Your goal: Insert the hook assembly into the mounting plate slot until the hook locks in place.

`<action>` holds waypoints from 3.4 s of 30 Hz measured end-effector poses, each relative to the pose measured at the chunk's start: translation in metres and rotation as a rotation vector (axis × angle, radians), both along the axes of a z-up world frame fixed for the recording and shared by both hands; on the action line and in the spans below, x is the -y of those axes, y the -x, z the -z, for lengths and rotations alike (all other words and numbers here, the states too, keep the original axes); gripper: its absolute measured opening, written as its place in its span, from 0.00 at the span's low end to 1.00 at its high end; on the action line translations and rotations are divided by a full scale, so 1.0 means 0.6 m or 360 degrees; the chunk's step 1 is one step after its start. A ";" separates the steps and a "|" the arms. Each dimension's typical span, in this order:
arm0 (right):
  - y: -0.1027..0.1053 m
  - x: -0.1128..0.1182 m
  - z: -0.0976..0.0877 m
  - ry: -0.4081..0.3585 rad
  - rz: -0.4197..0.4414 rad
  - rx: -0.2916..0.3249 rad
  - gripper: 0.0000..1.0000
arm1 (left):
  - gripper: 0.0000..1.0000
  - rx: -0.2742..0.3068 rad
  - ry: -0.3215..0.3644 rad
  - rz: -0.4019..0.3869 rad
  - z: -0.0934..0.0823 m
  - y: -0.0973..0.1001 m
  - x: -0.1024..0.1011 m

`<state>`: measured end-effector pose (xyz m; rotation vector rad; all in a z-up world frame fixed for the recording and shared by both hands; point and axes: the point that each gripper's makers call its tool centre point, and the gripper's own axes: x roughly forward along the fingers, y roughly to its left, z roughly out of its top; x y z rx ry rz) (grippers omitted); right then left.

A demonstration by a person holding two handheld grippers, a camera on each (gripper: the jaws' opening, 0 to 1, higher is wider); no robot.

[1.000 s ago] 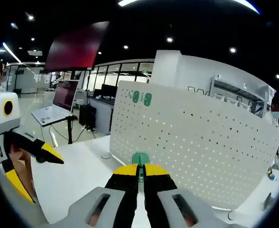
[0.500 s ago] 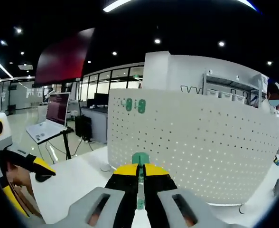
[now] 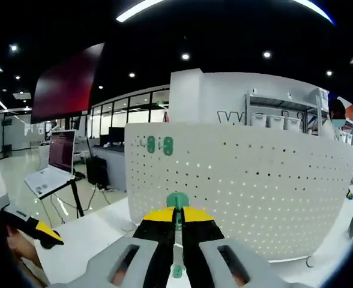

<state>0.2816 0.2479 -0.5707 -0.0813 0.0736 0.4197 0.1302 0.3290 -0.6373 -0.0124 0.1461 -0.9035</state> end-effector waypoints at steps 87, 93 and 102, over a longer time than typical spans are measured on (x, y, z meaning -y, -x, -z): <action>-0.214 -0.064 -0.104 -0.0434 0.0399 0.0320 0.01 | 0.70 -0.0111 0.0131 -0.0076 0.037 -0.064 -0.107; -0.218 -0.068 -0.093 -0.0408 0.0421 0.0305 0.01 | 0.70 -0.0116 0.0142 -0.0088 0.038 -0.065 -0.112; -0.224 -0.070 -0.080 -0.0360 0.0464 0.0259 0.01 | 0.69 -0.0126 0.0150 -0.0102 0.039 -0.065 -0.115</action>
